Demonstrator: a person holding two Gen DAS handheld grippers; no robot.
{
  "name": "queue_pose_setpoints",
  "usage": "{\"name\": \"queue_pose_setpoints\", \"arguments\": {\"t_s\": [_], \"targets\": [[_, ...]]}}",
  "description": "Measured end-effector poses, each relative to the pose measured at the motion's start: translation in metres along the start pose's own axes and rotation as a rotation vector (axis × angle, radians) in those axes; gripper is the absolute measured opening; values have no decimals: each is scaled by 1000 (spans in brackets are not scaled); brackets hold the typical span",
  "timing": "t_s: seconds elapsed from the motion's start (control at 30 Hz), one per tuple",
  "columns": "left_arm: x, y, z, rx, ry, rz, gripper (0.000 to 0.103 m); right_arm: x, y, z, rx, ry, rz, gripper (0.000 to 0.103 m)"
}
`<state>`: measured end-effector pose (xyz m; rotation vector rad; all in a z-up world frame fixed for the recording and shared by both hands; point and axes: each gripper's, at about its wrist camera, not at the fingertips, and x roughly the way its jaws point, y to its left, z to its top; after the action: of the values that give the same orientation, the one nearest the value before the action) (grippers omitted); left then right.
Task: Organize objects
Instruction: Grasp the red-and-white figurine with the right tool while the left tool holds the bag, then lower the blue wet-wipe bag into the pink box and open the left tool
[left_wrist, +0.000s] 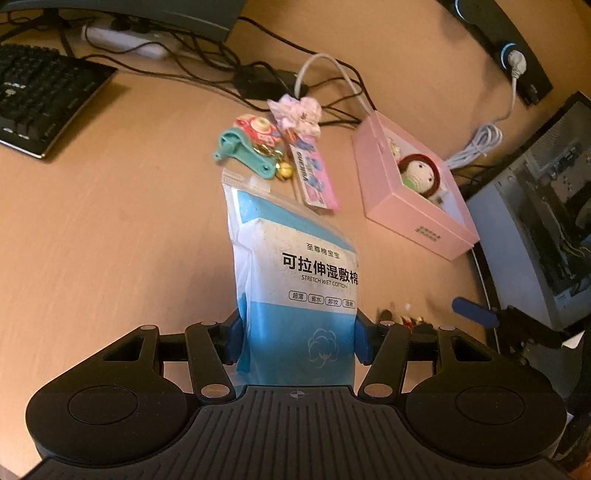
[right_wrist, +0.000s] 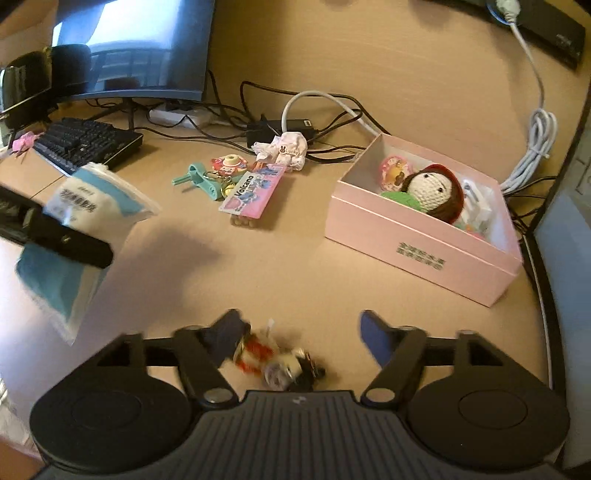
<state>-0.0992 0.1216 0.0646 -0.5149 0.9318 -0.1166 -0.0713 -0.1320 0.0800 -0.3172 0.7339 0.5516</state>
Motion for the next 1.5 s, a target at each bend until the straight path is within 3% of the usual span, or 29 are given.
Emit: {"name": "queue_pose_setpoints", "arguments": {"t_s": [0.27, 0.4, 0.53, 0.77, 0.83, 0.93, 1.17, 1.33, 1.5], "targets": [[13, 2, -5, -13, 61, -1, 60, -9, -7, -19, 53, 69, 66, 77], [14, -5, -6, 7, 72, -9, 60, 2, -3, -16, 172, 94, 75, 84], [9, -5, -6, 13, 71, -6, 60, 11, 0, -14, 255, 104, 67, 86], [-2, 1, -9, 34, 80, 13, 60, 33, 17, -7, 247, 73, -42, 86], [-4, 3, -9, 44, 84, 14, 60, 40, 19, -7, 250, 89, -72, 84], [-6, 6, -8, 60, 94, 9, 60, 41, 21, -8, 245, 86, -91, 64], [12, -12, -2, 155, 153, -45, 60, 7, 13, -8, 272, 15, -111, 64], [40, -50, 20, 232, 200, -124, 60, -38, -7, -13, 307, -49, -147, 64], [66, -101, 68, 282, 128, -189, 60, -73, -34, -28, 343, -77, -210, 64]]}}
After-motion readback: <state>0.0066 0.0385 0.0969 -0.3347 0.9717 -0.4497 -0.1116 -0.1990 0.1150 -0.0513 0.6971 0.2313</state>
